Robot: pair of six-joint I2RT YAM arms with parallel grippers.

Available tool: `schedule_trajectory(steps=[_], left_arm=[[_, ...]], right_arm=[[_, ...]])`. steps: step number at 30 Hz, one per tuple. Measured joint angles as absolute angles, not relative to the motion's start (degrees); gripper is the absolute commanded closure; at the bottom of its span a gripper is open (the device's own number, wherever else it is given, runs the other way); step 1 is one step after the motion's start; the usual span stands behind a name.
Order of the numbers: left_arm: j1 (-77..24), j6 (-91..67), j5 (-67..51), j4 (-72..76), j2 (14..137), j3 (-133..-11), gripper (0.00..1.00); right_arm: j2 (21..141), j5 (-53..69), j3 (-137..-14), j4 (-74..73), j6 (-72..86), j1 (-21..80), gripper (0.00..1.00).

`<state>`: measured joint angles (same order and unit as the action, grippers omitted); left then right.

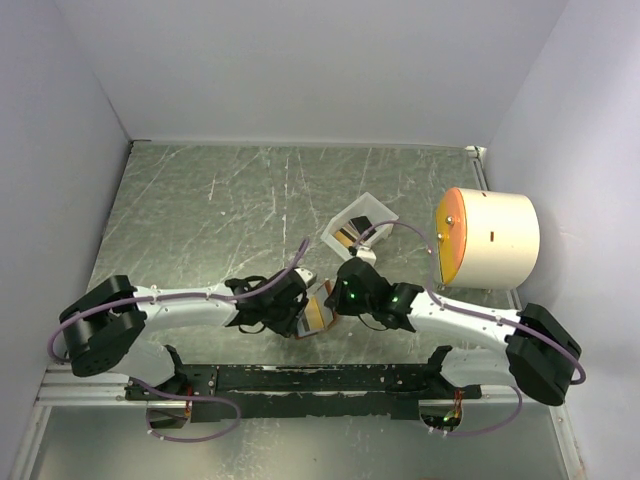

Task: Put the credit cards into the card holder
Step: Close the card holder at the center of the board.

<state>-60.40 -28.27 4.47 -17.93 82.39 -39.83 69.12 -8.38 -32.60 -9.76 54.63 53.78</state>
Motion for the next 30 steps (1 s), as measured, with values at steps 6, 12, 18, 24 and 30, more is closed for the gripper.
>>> schedule_trajectory(steps=[6,12,18,24,30], left_arm=[[-62.11,-26.11,6.15,-17.82,83.48,-40.95,0.47],[-62.41,-25.30,8.95,-17.50,84.95,-41.54,0.51],[-62.48,-26.02,13.17,-16.78,84.62,-41.23,0.57],[-62.48,-26.85,16.29,-14.35,82.98,-39.18,0.59],[-62.46,-29.87,17.96,-11.77,80.79,-36.49,0.60]], right_arm=[[66.32,-9.08,-32.38,-11.53,53.80,52.95,1.00],[65.71,-9.02,-31.46,-11.51,53.28,52.64,1.00],[65.60,-8.56,-30.57,-11.22,52.88,52.56,1.00],[65.39,-8.29,-30.28,-10.55,52.84,52.56,1.00],[65.06,-8.16,-29.21,-10.15,52.82,52.56,1.00]])
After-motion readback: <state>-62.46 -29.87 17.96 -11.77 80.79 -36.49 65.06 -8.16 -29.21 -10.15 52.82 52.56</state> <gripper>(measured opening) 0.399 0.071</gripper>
